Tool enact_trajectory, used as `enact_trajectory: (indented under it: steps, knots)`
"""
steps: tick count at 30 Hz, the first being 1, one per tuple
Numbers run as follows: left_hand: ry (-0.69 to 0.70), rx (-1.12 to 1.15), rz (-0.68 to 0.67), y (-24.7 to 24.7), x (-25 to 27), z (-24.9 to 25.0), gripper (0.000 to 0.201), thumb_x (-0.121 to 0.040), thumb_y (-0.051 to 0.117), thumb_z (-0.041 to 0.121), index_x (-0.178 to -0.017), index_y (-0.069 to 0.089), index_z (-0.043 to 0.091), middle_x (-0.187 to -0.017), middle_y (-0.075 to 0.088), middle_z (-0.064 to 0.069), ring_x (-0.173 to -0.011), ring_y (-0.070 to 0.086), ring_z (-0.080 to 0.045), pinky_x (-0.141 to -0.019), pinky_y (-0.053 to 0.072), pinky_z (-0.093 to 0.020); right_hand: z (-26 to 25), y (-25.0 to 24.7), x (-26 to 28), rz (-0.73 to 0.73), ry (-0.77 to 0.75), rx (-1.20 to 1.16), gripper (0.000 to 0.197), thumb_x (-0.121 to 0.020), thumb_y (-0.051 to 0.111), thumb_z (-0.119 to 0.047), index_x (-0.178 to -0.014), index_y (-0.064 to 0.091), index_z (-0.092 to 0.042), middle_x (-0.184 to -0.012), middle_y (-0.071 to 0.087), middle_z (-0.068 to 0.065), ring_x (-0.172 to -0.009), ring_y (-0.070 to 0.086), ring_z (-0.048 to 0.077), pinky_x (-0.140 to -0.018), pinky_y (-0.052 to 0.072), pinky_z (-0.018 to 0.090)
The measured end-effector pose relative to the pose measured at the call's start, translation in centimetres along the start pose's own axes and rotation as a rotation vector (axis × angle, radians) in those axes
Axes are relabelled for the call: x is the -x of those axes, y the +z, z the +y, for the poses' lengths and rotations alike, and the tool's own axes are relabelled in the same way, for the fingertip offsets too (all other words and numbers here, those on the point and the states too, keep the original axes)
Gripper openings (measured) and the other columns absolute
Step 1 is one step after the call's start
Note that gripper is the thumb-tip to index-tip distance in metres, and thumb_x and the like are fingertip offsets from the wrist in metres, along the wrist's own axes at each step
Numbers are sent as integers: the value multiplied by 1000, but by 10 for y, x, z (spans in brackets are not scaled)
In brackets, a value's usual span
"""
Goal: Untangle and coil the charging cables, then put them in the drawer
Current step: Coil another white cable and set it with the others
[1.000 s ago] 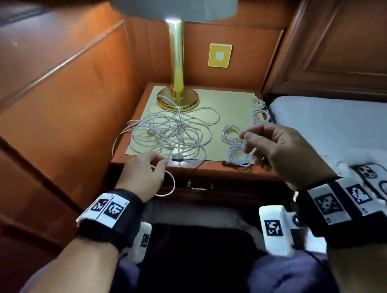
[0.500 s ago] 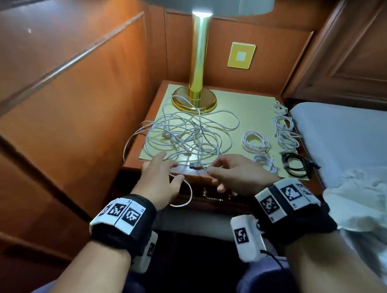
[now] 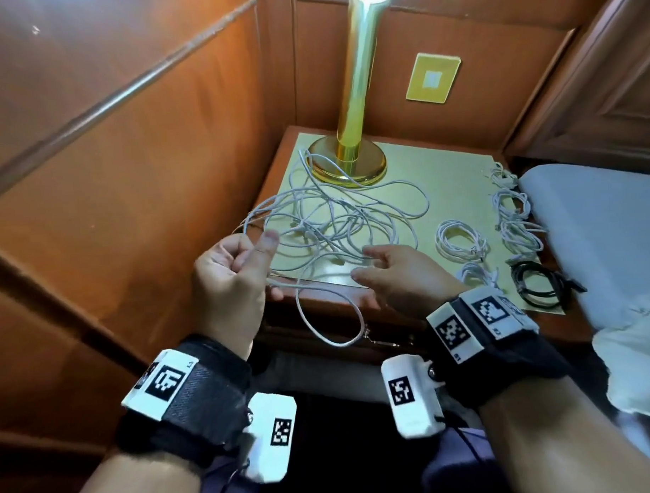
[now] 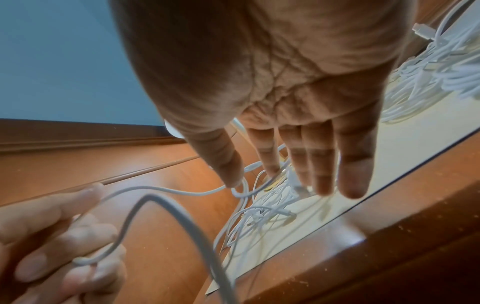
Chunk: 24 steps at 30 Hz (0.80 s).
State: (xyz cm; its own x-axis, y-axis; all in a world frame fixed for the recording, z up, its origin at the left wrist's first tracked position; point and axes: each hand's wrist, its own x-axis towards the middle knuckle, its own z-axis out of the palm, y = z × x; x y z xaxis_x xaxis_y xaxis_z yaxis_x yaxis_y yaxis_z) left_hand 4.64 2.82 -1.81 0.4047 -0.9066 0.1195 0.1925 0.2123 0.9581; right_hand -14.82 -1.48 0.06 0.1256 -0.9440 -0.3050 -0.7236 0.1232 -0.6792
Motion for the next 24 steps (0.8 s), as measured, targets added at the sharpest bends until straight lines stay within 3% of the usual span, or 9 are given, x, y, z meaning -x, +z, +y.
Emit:
enact_trajectory:
  steps: [2,6,11,14,17,20,22,24]
  knots:
    - [-5,-8,8,-5,3,2,58,-84,71,27,-63,22,5,-60,22,-24,-50,25,-26,-41,38,-25,-1,3,2,-3,0,-5,60,-94,63,-36,-148,47,-15,-133,64,4,-102,61,12,-95,47,30]
    - [-35,-34,1,-7,14,4,59,-84,70,28,-62,26,-5,-58,25,-11,-39,31,-20,-40,35,-25,-4,10,13,-21,14,5,65,-92,67,-41,-146,48,-11,-134,63,7,-108,63,19,-94,50,35]
    - [-141,-226,-60,-8,13,-2,45,-94,68,18,-63,39,4,-52,30,-5,-34,31,-17,-46,34,-29,-4,7,15,291,-82,-216,31,-93,68,-26,-121,69,-13,-107,73,-1,-97,70,16,-90,57,45]
    - [-182,-387,-87,-9,9,-9,32,-96,65,19,-72,47,8,-53,42,-9,-35,39,-17,-50,40,-31,-1,-1,12,472,-142,-394,11,-89,73,-22,-100,75,-24,-88,76,-6,-81,73,11,-76,60,36]
    - [-206,-483,-182,-10,8,-15,19,-97,63,19,-84,55,9,-56,57,-4,-44,49,-14,-46,46,-28,4,-7,11,590,-216,-465,10,-88,76,-18,-92,75,-27,-84,76,-8,-72,70,5,-70,56,25]
    - [-147,-588,-251,-11,9,-17,15,-98,61,20,-85,64,13,-63,67,-2,-51,58,-14,-57,55,-33,7,-11,8,709,-268,-529,12,-90,72,-14,-93,68,-26,-87,74,-4,-65,66,7,-61,51,23]
    - [-119,-633,-274,-11,10,-17,17,-97,61,21,-83,66,13,-69,71,-2,-52,64,-14,-66,57,-37,6,-13,8,734,-278,-632,18,-94,65,-9,-104,56,-21,-92,73,2,-63,69,12,-55,50,24]
    - [-110,-654,-282,-12,9,-16,15,-97,62,20,-83,67,15,-73,72,-1,-55,68,-14,-70,60,-39,5,-16,10,706,-280,-717,26,-97,59,-5,-117,47,-16,-94,71,5,-65,72,13,-57,54,24]
